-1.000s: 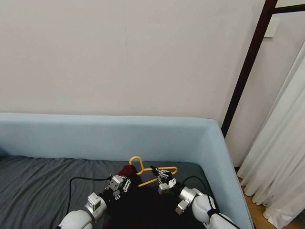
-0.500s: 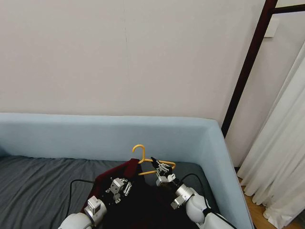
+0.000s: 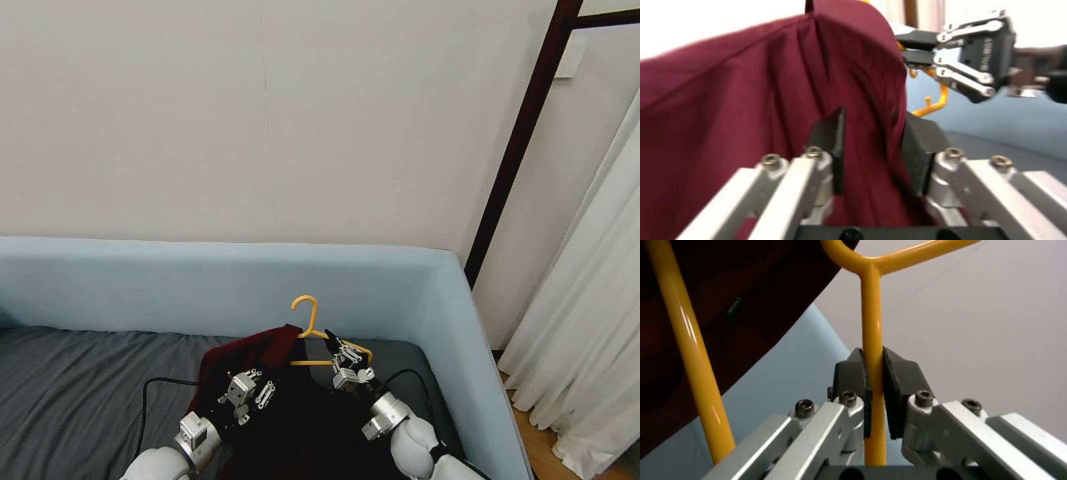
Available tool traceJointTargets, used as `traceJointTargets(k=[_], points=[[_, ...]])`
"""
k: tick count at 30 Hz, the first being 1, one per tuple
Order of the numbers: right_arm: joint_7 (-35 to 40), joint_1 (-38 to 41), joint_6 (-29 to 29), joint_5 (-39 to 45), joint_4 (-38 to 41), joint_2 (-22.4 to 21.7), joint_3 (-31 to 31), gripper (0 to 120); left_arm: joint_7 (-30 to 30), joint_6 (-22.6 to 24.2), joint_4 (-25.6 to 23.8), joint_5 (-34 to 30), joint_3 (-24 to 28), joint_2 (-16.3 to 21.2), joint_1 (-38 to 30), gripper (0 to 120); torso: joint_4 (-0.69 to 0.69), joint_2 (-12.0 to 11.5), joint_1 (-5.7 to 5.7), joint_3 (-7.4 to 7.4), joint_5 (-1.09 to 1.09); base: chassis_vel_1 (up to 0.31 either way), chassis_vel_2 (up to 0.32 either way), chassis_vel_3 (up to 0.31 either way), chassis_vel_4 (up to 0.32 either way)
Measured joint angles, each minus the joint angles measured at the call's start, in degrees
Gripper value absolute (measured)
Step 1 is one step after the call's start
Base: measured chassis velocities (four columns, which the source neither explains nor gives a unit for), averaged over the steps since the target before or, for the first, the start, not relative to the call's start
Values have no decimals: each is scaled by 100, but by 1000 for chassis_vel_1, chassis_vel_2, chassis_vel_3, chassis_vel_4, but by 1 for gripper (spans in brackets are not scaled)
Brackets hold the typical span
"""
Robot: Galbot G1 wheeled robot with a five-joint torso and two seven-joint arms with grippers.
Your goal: Pick up the clothes from the sofa and hang them on the clothes hanger.
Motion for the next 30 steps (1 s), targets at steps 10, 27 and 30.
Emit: traceJointTargets(k=[10, 27, 30], points=[[319, 11, 208, -686, 80, 19, 242, 5, 1433, -863, -608, -763, -943, 1136, 192, 75, 3, 1, 0, 0, 0, 0, 0, 0, 0], [423, -77, 432, -1769, 228, 321, 305, 5, 3287, 417, 441, -1567, -534, 1986, -1215, 113, 3, 1, 0, 0, 0, 0, 0, 0, 0], [464, -82, 443, -1967, 244, 359, 363, 5, 3420, 713, 507, -1669, -511, 1984, -1236, 115, 3, 1, 0, 0, 0, 0, 0, 0, 0]])
